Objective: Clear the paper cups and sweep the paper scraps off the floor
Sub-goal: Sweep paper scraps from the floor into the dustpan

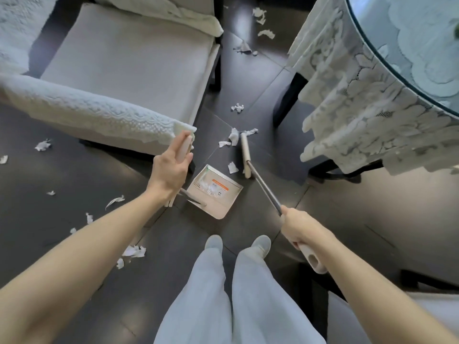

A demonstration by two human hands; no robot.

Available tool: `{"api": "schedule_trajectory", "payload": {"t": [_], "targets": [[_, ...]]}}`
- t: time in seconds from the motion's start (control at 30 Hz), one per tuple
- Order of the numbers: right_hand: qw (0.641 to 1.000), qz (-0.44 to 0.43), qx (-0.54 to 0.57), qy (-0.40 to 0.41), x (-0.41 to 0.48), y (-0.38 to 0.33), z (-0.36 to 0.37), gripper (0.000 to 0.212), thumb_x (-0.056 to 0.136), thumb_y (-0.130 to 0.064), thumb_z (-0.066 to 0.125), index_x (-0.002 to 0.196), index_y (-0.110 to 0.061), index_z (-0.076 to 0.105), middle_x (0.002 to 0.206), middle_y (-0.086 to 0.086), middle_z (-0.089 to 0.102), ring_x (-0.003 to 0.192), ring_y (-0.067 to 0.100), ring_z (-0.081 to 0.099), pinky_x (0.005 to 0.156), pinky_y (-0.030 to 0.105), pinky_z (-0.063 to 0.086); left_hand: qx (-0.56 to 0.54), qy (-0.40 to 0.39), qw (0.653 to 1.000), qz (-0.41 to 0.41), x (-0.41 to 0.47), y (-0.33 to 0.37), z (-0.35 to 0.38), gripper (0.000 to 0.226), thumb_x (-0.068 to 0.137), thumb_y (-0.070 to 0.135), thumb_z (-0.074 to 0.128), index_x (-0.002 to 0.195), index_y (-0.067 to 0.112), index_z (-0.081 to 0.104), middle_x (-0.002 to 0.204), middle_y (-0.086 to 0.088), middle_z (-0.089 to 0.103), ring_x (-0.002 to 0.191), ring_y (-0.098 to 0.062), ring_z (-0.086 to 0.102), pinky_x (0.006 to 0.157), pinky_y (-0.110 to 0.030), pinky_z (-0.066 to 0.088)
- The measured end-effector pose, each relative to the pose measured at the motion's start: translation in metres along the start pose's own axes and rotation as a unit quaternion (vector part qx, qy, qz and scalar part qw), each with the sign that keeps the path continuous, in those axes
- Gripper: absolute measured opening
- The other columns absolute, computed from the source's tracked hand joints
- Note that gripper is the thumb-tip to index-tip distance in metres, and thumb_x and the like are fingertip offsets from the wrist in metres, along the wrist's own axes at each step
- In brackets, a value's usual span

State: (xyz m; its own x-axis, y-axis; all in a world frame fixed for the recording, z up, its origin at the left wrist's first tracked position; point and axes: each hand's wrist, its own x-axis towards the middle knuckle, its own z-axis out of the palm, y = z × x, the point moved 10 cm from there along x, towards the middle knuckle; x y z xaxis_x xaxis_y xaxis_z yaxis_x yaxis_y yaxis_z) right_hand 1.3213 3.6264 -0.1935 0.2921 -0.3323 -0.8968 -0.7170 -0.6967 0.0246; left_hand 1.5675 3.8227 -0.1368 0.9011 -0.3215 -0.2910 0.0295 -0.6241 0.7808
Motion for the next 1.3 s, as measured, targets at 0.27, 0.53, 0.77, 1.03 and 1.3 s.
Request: {"api": "schedule_trajectory", "payload": {"t": [0.27, 0.53, 0.77, 1.03, 1.3], "targets": [[0.998, -0.046, 0.024, -0.041, -0.036, 0.0, -0.004, 0.082, 0.083, 0.002, 0.042, 0.154, -0.029, 0.015, 0.069, 0.002, 0.056, 0.053, 0.017, 0.052, 0.066, 0.034, 0.055, 0.017, -0.041, 0.999, 0.027, 0.017, 0.016, 0.012, 0.042, 0.094, 0.022, 0.055, 0.127, 0.048, 0.048, 0.087, -0.006, 0.062, 0.082, -0.032, 0.063, 0.082, -0.04, 0.055], [0.997, -0.037, 0.047, 0.043, -0.033, 0.007, -0.065, 0.068, 0.095, -0.007, 0.039, 0.154, -0.03, 0.014, 0.082, -0.001, 0.054, 0.051, 0.009, 0.046, 0.037, 0.017, 0.037, 0.0, 0.005, 1.0, 0.016, 0.027, 0.024, 0.004, 0.039, 0.096, 0.021, 0.051, 0.127, 0.044, 0.045, 0.093, -0.003, 0.062, 0.072, -0.023, 0.057, 0.079, -0.047, 0.056], [0.992, -0.031, -0.02, 0.123, 0.056, 0.009, -0.165, 0.056, 0.092, -0.005, 0.042, 0.147, -0.014, 0.031, 0.125, 0.018, 0.055, 0.092, 0.031, 0.061, 0.064, 0.03, 0.053, 0.004, 0.008, 1.0, 0.012, 0.053, 0.042, 0.019, 0.04, 0.097, 0.019, 0.053, 0.128, 0.044, 0.047, 0.102, 0.007, 0.061, 0.08, -0.013, 0.057, 0.08, -0.033, 0.051], [0.984, -0.055, -0.115, 0.125, 0.148, -0.007, -0.292, 0.044, 0.086, 0.004, 0.048, 0.129, -0.002, 0.048, 0.109, 0.019, 0.062, 0.097, 0.035, 0.061, 0.064, 0.033, 0.047, -0.024, 0.077, 0.996, -0.031, 0.098, 0.071, 0.05, 0.047, 0.095, 0.018, 0.056, 0.118, 0.057, 0.043, 0.103, 0.011, 0.062, 0.078, -0.016, 0.056, 0.085, -0.037, 0.052], [0.965, -0.119, -0.232, 0.021, 0.167, -0.003, -0.299, 0.076, 0.088, 0.004, 0.039, 0.155, -0.014, 0.007, 0.142, 0.014, 0.047, 0.101, 0.028, 0.059, 0.068, 0.027, 0.046, 0.009, 0.133, 0.988, -0.075, 0.133, 0.083, 0.053, 0.043, 0.095, 0.019, 0.055, 0.132, 0.041, 0.047, 0.107, 0.007, 0.063, 0.085, -0.02, 0.061, 0.08, -0.032, 0.053]]}}
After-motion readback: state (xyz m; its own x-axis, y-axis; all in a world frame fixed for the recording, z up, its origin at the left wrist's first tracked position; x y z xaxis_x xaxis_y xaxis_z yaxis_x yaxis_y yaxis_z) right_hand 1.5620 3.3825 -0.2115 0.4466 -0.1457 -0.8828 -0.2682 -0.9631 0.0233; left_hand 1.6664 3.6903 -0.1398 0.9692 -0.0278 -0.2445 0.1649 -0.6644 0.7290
